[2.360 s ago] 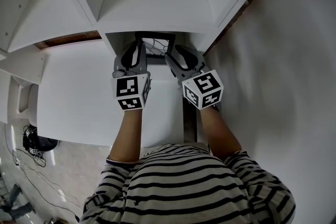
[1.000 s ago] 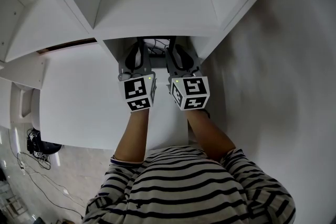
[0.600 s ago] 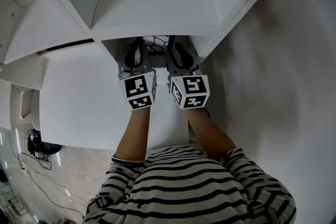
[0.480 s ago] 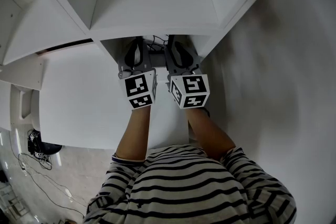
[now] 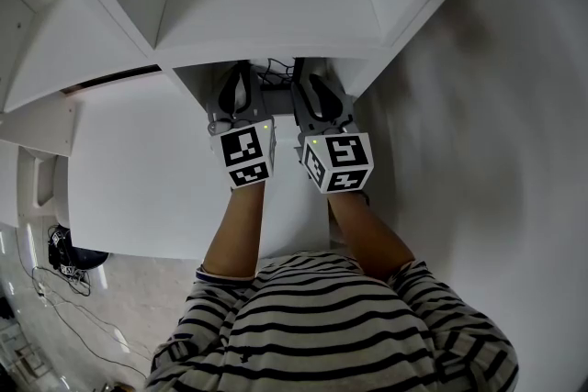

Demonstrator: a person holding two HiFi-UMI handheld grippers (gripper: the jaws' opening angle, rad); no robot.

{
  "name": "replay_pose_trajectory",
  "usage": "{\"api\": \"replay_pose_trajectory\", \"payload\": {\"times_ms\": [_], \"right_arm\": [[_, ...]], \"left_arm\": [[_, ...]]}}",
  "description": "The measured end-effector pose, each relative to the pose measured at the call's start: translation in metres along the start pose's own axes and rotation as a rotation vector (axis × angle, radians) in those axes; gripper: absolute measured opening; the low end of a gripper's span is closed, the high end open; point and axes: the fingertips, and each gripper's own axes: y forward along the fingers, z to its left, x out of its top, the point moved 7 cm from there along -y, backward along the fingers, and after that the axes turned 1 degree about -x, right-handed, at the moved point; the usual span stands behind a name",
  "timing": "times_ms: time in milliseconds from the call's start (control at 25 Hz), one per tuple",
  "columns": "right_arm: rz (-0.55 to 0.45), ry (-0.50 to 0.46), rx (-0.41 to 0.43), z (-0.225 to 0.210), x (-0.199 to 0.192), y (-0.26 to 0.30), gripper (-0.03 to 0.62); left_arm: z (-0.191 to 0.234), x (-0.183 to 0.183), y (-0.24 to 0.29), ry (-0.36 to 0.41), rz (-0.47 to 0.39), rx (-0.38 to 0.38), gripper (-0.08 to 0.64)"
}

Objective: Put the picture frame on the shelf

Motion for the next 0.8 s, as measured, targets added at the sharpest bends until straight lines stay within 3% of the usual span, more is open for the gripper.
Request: {"api": "replay_pose_trajectory", "payload": {"times_ms": [800], "right_arm": [[0.002, 0.018, -0.003, -0.0035, -0.0013, -0.0091, 0.112]], "left_arm": [[0.0006, -0.0005, 0.001, 0.021, -0.01, -0.006, 0.072]]}}
